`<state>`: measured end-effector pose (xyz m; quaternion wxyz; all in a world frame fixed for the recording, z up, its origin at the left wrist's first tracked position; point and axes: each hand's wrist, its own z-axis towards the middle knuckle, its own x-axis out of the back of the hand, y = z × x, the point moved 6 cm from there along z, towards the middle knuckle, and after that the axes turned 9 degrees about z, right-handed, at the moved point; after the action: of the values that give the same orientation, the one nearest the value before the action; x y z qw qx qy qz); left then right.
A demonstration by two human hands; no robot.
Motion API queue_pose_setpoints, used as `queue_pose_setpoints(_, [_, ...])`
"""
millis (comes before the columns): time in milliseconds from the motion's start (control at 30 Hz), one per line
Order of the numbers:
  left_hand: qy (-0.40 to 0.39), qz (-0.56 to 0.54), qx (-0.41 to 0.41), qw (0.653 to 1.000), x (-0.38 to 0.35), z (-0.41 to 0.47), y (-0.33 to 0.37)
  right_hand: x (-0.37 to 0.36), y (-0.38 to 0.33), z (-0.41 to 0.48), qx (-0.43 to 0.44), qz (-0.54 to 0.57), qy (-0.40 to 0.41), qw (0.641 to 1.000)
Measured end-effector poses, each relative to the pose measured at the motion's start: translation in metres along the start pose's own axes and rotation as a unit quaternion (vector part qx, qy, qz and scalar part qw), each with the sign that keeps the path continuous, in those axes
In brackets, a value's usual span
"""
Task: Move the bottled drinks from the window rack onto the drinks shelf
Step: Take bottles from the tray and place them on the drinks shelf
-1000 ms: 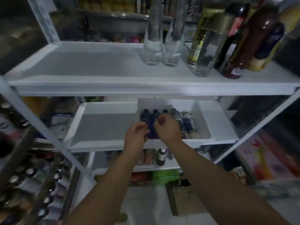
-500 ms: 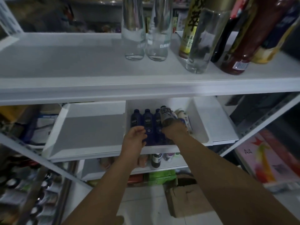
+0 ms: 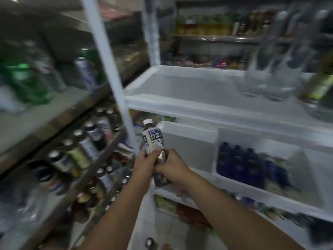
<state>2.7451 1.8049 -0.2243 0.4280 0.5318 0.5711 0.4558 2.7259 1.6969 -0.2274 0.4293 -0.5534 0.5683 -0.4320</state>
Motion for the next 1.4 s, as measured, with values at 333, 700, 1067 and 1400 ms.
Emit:
queue_pose_setpoints(333, [0.254,-0.048,-0.184,0.948,0.310,-0.120,0.107,-0.307,-0.090,-0.071,0.143,-0.012,-0.287,0.947])
queue_pose_setpoints(700, [0.393,0.102,-0.237,0.882,0.525,-0.249,0.156,-0.538,-0.133,-0.171,0.219,0.018,-0.436,0.873])
queue_pose_setpoints(1067, [0.448,0.027,-0.147,0.881,0.650,-0.228,0.124,-0.706,-0.134,-0.084,0.210,-0.020,-0.418,0.884])
queue_pose_setpoints(1400, [0.411,0.026,-0.152,0.898,0.687,-0.209,0.125,-0.802,-0.097,-0.096,0.041,0.077,-0.432,0.898])
